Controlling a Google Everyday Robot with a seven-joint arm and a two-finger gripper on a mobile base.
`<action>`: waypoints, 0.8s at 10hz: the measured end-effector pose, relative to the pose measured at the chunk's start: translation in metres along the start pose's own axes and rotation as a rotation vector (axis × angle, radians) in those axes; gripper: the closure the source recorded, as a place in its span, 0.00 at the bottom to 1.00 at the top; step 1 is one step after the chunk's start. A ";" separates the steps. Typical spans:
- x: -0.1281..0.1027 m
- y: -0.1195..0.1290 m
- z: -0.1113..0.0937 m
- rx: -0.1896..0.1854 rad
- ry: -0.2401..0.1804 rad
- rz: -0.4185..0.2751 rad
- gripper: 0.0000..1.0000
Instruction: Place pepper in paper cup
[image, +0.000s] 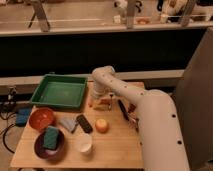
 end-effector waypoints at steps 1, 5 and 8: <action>-0.002 -0.001 0.000 0.000 -0.001 -0.004 0.50; -0.001 0.000 0.002 -0.001 0.008 -0.007 0.50; 0.002 -0.002 -0.001 0.007 0.017 0.004 0.50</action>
